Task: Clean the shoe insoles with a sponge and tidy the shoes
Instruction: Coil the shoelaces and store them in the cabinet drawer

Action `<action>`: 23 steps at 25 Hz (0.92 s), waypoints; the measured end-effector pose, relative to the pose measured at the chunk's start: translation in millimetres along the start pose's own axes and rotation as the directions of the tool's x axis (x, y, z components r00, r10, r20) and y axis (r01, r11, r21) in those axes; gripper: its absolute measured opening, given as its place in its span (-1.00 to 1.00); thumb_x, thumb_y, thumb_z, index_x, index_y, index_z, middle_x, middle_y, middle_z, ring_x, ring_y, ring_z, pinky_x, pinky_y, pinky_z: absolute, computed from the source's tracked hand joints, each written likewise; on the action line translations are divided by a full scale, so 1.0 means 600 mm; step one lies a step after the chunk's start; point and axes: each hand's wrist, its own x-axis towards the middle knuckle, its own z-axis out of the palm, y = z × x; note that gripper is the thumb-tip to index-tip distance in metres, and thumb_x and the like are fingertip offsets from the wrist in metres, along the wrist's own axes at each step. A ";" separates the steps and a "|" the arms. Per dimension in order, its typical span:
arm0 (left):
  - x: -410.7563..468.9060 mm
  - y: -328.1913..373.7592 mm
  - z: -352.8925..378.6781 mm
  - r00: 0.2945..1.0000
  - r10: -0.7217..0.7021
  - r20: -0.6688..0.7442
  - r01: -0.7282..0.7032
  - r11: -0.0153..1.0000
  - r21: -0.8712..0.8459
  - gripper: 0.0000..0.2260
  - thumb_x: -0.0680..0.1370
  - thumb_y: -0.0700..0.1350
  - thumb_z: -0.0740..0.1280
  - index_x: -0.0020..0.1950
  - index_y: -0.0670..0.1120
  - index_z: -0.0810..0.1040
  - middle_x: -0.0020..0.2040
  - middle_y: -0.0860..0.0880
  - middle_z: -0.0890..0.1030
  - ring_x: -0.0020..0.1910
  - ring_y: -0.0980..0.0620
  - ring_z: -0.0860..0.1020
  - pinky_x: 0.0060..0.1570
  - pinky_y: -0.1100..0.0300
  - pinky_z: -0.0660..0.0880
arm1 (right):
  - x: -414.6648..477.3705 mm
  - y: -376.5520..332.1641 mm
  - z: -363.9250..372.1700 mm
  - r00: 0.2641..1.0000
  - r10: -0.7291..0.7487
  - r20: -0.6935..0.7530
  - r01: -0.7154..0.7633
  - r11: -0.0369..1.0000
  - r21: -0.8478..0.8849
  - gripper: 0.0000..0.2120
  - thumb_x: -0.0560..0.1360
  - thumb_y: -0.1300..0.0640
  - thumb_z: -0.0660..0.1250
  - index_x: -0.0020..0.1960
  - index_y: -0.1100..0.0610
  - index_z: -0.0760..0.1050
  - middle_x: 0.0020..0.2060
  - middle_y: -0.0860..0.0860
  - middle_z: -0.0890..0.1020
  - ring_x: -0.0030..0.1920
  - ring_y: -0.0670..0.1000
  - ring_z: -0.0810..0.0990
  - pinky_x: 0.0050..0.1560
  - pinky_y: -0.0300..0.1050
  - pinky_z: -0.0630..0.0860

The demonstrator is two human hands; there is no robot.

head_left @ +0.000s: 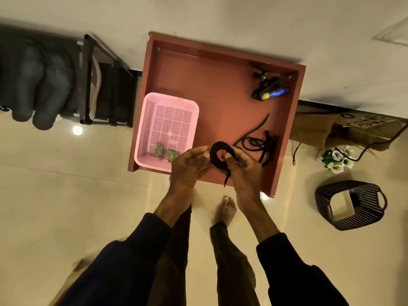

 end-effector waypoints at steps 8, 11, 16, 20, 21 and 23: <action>-0.052 -0.141 -0.058 0.956 -0.144 -0.255 0.084 0.969 -0.232 -0.80 0.65 -0.24 0.29 0.18 -0.27 0.64 0.09 -0.22 0.72 0.07 -0.24 0.70 0.15 -0.02 0.63 | -0.018 0.056 -0.031 0.977 -0.012 0.214 0.022 0.999 -0.043 -0.76 0.61 0.28 0.35 0.27 0.21 0.60 0.07 0.09 0.72 0.05 0.07 0.73 -0.04 0.08 0.70; -0.012 -0.223 -0.080 0.849 -0.343 -0.401 0.147 0.884 -0.443 -0.77 0.66 -0.28 0.25 0.27 -0.31 0.58 0.15 -0.26 0.67 0.05 -0.23 0.70 0.01 0.05 0.68 | -0.024 0.096 -0.049 0.970 0.014 0.244 0.000 0.998 -0.056 -0.76 0.61 0.29 0.33 0.27 0.25 0.59 0.08 0.13 0.71 0.03 0.09 0.74 -0.07 0.01 0.70; 0.088 -0.279 -0.107 0.898 -0.342 -0.275 0.144 0.821 -0.552 -0.75 0.65 -0.31 0.28 0.33 -0.25 0.53 0.24 -0.20 0.59 0.08 -0.11 0.65 0.01 0.09 0.65 | -0.035 0.144 -0.050 0.968 0.029 0.250 -0.019 0.999 -0.043 -0.76 0.62 0.31 0.32 0.28 0.27 0.57 0.09 0.16 0.70 0.02 0.08 0.74 -0.07 -0.03 0.69; 0.132 -0.291 -0.086 0.929 -0.285 -0.235 0.189 0.913 -0.362 -0.75 0.62 -0.37 0.32 0.29 -0.31 0.56 0.23 -0.20 0.63 -0.04 0.02 0.66 -0.18 0.27 0.64 | -0.039 0.155 -0.047 0.970 0.026 0.240 -0.019 0.999 -0.032 -0.73 0.63 0.30 0.31 0.32 0.29 0.55 0.12 0.16 0.69 0.04 0.08 0.74 -0.02 0.02 0.69; 0.142 -0.296 -0.083 0.923 -0.288 -0.255 0.187 0.915 -0.356 -0.78 0.61 -0.38 0.32 0.25 -0.33 0.57 0.14 -0.20 0.65 -0.04 -0.03 0.65 -0.12 0.21 0.66 | -0.038 0.156 -0.047 0.971 0.025 0.237 -0.017 0.999 -0.037 -0.73 0.63 0.29 0.31 0.32 0.28 0.55 0.11 0.15 0.70 0.03 0.07 0.74 -0.02 0.02 0.69; 0.157 -0.311 -0.080 0.919 -0.248 -0.308 0.145 0.936 -0.322 -0.81 0.58 -0.40 0.34 0.19 -0.37 0.59 0.01 -0.24 0.67 -0.03 -0.12 0.65 0.07 0.08 0.66 | -0.034 0.161 -0.045 0.973 0.018 0.230 -0.008 0.999 -0.044 -0.74 0.63 0.29 0.32 0.31 0.27 0.56 0.11 0.14 0.70 0.02 0.05 0.74 -0.03 0.01 0.70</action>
